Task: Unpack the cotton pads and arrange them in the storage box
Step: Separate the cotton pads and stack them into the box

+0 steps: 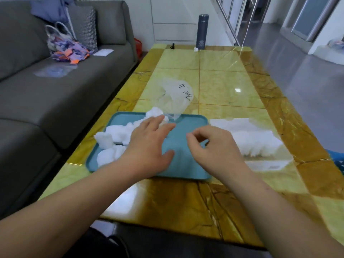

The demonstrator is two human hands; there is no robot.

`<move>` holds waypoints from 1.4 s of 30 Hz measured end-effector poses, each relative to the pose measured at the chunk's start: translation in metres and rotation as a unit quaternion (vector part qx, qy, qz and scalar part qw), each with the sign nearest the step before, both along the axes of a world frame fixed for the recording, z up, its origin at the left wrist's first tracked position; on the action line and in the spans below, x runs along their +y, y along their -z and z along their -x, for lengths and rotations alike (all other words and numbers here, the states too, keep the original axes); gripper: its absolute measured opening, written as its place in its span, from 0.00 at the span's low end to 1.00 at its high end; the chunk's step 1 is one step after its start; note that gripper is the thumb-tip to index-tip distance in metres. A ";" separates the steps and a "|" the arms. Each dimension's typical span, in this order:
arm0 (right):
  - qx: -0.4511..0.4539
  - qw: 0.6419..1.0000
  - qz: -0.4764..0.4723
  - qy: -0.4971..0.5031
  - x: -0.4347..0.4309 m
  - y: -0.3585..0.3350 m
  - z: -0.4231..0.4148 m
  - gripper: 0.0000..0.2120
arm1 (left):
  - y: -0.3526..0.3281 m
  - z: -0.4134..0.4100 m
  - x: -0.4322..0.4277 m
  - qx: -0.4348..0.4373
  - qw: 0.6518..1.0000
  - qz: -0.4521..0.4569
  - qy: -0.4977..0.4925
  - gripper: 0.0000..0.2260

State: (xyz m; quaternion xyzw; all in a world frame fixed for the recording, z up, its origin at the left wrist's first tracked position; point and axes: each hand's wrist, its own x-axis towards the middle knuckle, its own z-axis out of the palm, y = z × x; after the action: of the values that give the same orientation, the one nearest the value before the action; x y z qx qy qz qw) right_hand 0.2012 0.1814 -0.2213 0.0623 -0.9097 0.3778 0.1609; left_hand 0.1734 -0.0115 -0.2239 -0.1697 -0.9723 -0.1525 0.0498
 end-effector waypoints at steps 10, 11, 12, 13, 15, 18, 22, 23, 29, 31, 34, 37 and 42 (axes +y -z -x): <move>-0.082 0.974 -0.159 -0.137 -0.110 0.002 0.087 0.29 | 0.014 0.009 -0.129 -0.224 0.966 -0.013 -0.125 0.63; -0.092 0.968 -0.186 -0.143 -0.114 0.004 0.099 0.31 | 0.016 0.010 -0.125 -0.231 0.966 -0.037 -0.109 0.62; -0.105 0.960 -0.211 -0.151 -0.121 0.007 0.113 0.32 | 0.020 0.015 -0.125 -0.233 0.967 -0.050 -0.095 0.61; -0.119 0.952 -0.234 -0.156 -0.125 0.010 0.124 0.32 | 0.023 0.017 -0.123 -0.230 0.968 -0.050 -0.081 0.60; -0.125 0.945 -0.259 -0.157 -0.128 0.017 0.145 0.30 | 0.030 0.022 -0.123 -0.218 0.973 -0.041 -0.059 0.57; -0.126 0.945 -0.266 -0.146 -0.127 0.026 0.162 0.26 | 0.037 0.025 -0.129 -0.204 0.978 -0.035 -0.032 0.53; -0.173 0.940 -0.262 -0.137 -0.119 0.036 0.161 0.28 | 0.039 0.033 -0.129 -0.193 0.980 -0.045 -0.015 0.50; -0.162 0.943 -0.258 -0.135 -0.115 0.037 0.157 0.27 | 0.040 0.035 -0.126 -0.189 0.981 -0.046 -0.013 0.50; -0.150 0.956 -0.223 -0.121 -0.080 0.043 0.127 0.24 | 0.042 0.042 -0.095 -0.123 0.992 -0.029 -0.019 0.46; -0.144 0.968 -0.172 -0.115 -0.065 0.041 0.117 0.25 | 0.039 0.041 -0.080 -0.116 0.993 -0.035 -0.016 0.47; -0.087 0.990 -0.085 -0.066 -0.043 0.029 0.099 0.20 | 0.036 0.035 -0.059 -0.111 0.990 -0.085 -0.004 0.49; -0.064 0.997 -0.046 0.008 -0.025 0.013 0.070 0.14 | 0.031 0.024 -0.046 -0.085 0.991 -0.104 0.004 0.45; -0.160 0.985 -0.004 0.069 -0.017 0.005 0.026 0.21 | 0.026 0.008 -0.034 0.106 0.991 -0.076 0.005 0.18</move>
State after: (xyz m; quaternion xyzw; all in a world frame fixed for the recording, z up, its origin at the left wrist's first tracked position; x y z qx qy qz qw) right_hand 0.1748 0.1649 -0.2262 -0.0615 -0.9274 0.3669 0.0388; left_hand 0.1656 -0.0451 -0.2497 -0.1853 -0.9463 -0.2075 0.1647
